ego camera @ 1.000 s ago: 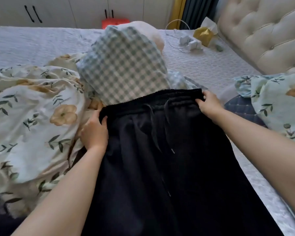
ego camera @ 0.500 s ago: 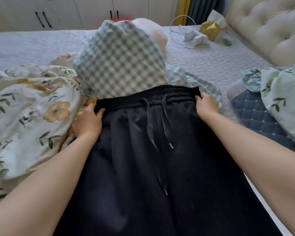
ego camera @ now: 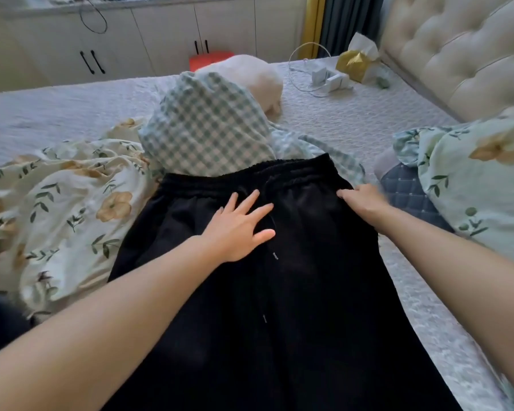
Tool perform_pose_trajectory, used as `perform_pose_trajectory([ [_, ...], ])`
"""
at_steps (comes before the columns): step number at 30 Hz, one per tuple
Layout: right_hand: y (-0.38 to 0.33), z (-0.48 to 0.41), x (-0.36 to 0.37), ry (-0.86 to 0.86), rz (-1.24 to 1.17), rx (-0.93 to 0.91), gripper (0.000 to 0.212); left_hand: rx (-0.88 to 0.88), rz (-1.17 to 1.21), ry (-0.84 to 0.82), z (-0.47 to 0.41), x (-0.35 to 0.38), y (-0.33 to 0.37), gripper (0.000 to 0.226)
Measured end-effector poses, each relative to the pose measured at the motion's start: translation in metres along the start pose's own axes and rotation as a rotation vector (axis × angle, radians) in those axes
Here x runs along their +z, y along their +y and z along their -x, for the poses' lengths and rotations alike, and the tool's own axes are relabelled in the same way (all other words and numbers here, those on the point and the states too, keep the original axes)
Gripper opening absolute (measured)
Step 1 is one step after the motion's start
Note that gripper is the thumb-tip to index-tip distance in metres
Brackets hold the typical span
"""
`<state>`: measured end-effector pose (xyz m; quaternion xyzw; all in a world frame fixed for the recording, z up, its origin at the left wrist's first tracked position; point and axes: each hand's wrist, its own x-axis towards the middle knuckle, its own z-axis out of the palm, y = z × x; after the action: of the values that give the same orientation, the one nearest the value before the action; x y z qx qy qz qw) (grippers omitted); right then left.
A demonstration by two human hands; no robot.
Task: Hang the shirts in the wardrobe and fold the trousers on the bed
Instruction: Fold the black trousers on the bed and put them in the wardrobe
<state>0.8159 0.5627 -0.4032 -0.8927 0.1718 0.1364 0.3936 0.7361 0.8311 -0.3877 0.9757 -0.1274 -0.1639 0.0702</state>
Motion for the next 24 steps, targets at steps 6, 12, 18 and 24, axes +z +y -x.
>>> perform_pose_trajectory([
  [6,-0.020,0.062,-0.004,0.140,-0.059,-0.264,0.020,-0.081,-0.021,-0.160,-0.010,-0.008,0.009,0.063],
  [12,-0.066,0.132,0.009,0.117,-0.397,-0.259,0.016,-0.148,0.759,0.013,0.008,-0.035,0.002,0.077],
  [18,-0.132,0.189,0.068,0.065,-0.505,-0.307,0.018,-0.218,1.308,0.184,0.042,-0.061,-0.031,0.069],
  [24,-0.188,0.208,0.157,-0.149,-0.499,-0.295,0.037,-0.324,1.711,0.100,0.066,-0.090,-0.099,0.053],
])
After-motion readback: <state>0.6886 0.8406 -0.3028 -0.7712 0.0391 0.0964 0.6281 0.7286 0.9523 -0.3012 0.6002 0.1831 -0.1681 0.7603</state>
